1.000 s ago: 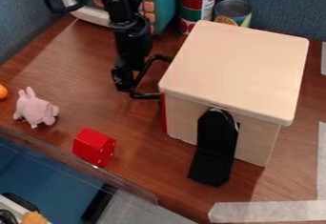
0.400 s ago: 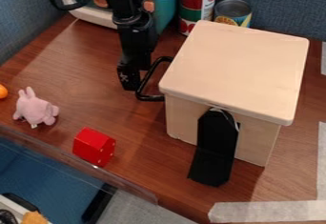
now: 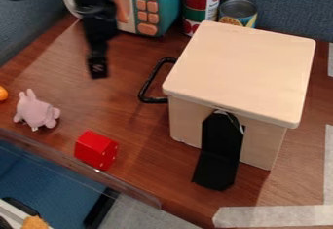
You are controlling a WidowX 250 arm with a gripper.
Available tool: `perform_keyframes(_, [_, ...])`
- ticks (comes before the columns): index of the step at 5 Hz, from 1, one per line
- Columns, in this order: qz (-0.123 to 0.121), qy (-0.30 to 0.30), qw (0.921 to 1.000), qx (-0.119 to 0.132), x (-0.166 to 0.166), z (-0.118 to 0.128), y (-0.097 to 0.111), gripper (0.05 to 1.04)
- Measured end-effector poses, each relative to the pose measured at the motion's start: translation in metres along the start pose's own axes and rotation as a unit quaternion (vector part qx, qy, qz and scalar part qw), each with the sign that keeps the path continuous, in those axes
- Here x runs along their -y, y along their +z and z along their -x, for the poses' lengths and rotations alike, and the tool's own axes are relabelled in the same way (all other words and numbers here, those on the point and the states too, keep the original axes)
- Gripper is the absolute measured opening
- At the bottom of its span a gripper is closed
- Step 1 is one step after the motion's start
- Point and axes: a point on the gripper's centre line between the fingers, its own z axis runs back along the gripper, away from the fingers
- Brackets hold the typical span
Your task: Close the wooden drawer
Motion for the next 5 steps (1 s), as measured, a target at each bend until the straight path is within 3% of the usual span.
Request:
perform_keyframes(1, [-0.01,0.105,0.9944,-0.015,0.011,0.019,0.03,1.001])
perform_keyframes(2, [0.045,0.137,0.9895,-0.01,0.023,0.035,0.049,1.001])
perform_keyframes(3, [0.081,0.155,0.9844,0.016,0.025,0.041,0.084,1.001])
perform_keyframes(5, [0.069,0.199,0.9766,0.044,0.034,0.05,0.121,1.001])
